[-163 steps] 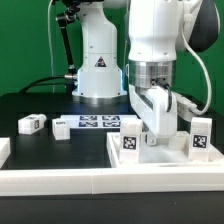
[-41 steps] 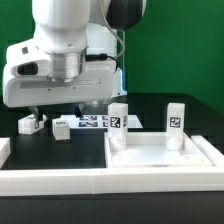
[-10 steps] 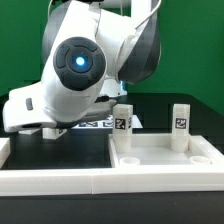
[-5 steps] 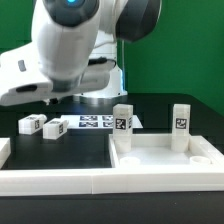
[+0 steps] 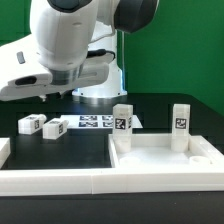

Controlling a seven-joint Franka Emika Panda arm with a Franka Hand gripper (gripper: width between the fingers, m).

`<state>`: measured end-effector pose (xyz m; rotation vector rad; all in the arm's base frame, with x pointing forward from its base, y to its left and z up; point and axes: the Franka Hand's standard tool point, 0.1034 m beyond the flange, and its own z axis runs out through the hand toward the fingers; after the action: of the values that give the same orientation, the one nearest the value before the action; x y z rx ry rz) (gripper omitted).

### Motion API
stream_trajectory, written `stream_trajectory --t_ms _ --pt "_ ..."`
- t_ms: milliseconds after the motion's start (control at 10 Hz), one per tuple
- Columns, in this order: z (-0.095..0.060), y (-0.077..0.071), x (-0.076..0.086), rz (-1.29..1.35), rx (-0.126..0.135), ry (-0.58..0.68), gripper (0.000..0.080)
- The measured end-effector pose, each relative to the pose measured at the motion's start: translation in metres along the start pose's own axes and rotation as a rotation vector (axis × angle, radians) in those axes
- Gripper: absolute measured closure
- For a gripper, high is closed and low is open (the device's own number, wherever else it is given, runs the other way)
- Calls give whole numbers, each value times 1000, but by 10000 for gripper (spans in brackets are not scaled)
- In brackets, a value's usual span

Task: Assemble square table

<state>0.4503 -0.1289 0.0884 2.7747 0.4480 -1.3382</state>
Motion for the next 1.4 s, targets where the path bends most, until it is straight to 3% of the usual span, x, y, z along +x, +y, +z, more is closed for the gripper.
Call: stream_trajectory --t_ms 100,300,400,500,1000,1100,1200,1400 --pt "9 11 -3 110 43 -46 521" --pt "16 19 -4 256 138 -153 242" --pt "21 20 -4 293 204 -187 242" --pt "25 25 -2 300 217 -177 169" --pt "26 24 -1 299 216 -179 150" --pt "33 20 -6 398 308 -229 150" --pt "38 24 -4 472 373 -261 150" --pt "26 19 -1 544 444 -236 150"
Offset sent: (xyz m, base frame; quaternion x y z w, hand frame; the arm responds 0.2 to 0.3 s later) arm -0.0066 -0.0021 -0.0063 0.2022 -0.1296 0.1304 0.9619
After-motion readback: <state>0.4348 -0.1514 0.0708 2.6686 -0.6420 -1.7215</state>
